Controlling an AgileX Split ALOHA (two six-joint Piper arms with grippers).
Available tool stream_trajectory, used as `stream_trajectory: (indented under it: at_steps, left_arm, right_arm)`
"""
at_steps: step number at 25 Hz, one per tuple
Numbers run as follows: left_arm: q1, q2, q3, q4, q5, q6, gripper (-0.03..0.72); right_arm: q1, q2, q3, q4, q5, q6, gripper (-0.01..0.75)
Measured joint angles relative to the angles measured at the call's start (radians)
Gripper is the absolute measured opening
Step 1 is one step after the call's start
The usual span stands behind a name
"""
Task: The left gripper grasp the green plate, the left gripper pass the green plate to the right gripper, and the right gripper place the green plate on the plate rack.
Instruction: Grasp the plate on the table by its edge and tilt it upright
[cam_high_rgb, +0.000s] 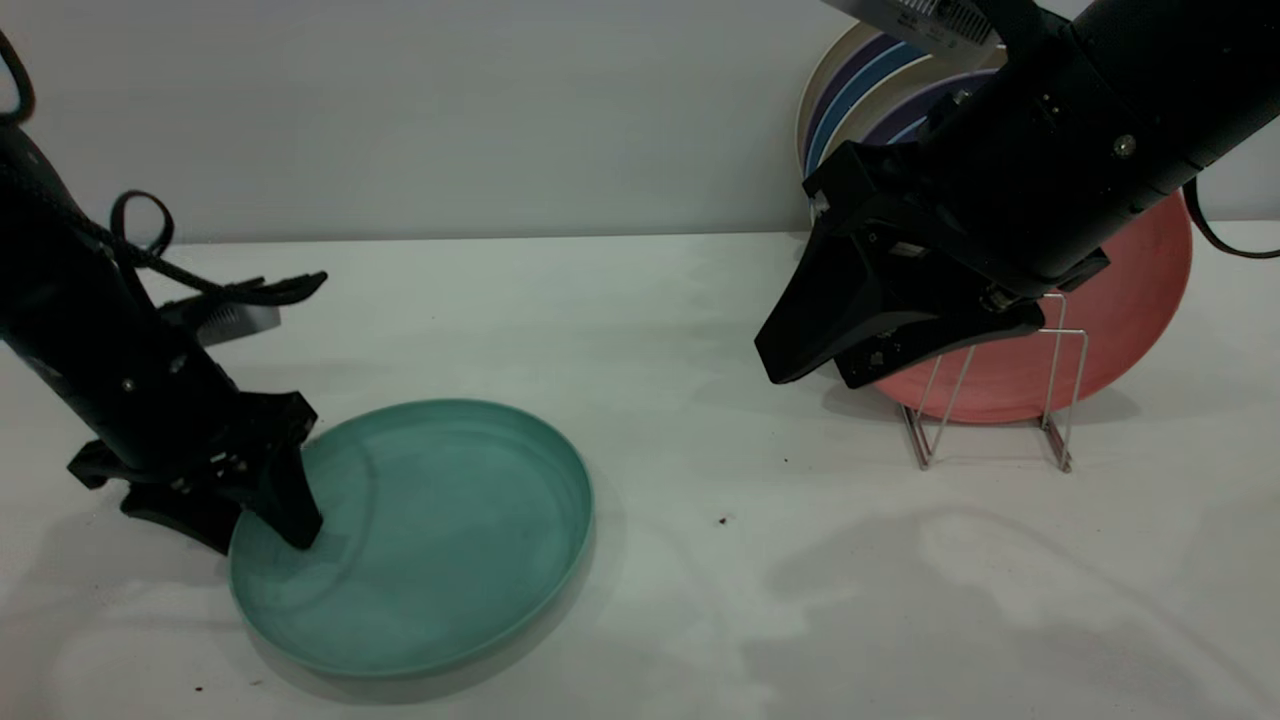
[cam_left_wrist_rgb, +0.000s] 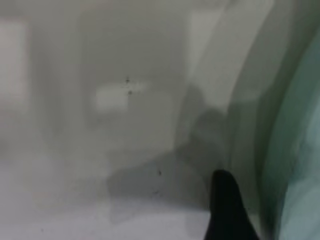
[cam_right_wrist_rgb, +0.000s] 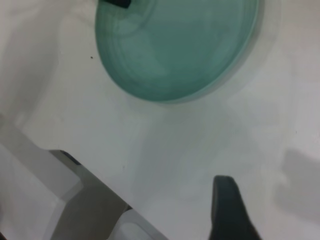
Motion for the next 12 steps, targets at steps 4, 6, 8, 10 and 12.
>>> stream_trajectory:
  at_steps: [4, 6, 8, 10, 12]
  left_arm:
    - [0.000, 0.003, 0.000, -0.015, -0.009, 0.000, 0.361]
    - [0.000, 0.005, 0.000, -0.017, -0.009, 0.000, 0.275]
    - [0.000, 0.008, 0.000, -0.017, -0.009, 0.000, 0.196]
    - [0.000, 0.009, 0.000, -0.017, -0.009, 0.000, 0.109]
    - [0.000, 0.009, 0.000, -0.025, -0.008, 0.004, 0.054]
  right_arm:
    - [0.000, 0.000, -0.001, 0.000, -0.003, 0.000, 0.455]
    - [0.000, 0.000, -0.001, 0.000, -0.007, 0.000, 0.455]
    - [0.000, 0.000, -0.001, 0.000, -0.013, 0.000, 0.455]
    - [0.000, 0.000, -0.001, 0.000, -0.017, -0.001, 0.455]
    - [0.000, 0.000, -0.001, 0.000, -0.018, -0.001, 0.455]
